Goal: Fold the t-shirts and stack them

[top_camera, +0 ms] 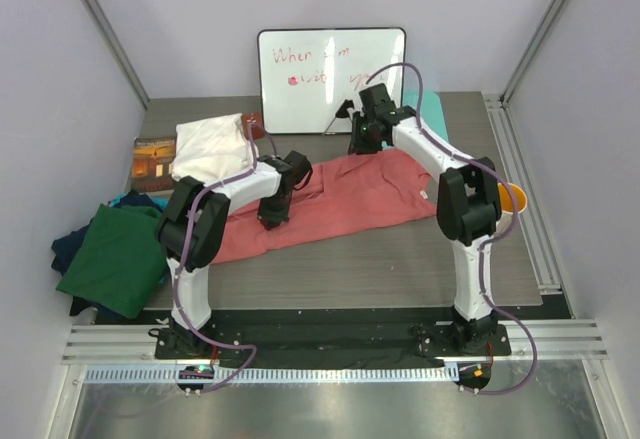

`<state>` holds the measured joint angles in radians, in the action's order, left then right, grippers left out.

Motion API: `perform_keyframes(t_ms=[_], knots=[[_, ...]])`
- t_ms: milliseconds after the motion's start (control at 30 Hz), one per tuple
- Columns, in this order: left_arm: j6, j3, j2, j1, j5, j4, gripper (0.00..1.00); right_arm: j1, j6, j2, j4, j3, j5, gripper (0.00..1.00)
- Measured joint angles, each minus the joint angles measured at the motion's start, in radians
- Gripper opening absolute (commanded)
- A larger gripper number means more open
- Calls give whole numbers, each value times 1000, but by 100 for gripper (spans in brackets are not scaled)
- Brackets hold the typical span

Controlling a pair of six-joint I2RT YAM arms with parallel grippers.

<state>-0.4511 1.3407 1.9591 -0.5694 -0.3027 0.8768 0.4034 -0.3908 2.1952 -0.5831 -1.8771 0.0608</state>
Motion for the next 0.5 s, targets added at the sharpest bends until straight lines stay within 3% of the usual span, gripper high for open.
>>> perform_keyframes(t_ms=[267,433,500], knots=[[16,22,16,0,11,19,0,0,4,-252,-38,214,-27,22],[18,26,18,0,12,24,0,0,2,-230,-48,348,-45,1],[19,24,18,0,12,23,0,0,-3,-198,-50,389,-59,1]])
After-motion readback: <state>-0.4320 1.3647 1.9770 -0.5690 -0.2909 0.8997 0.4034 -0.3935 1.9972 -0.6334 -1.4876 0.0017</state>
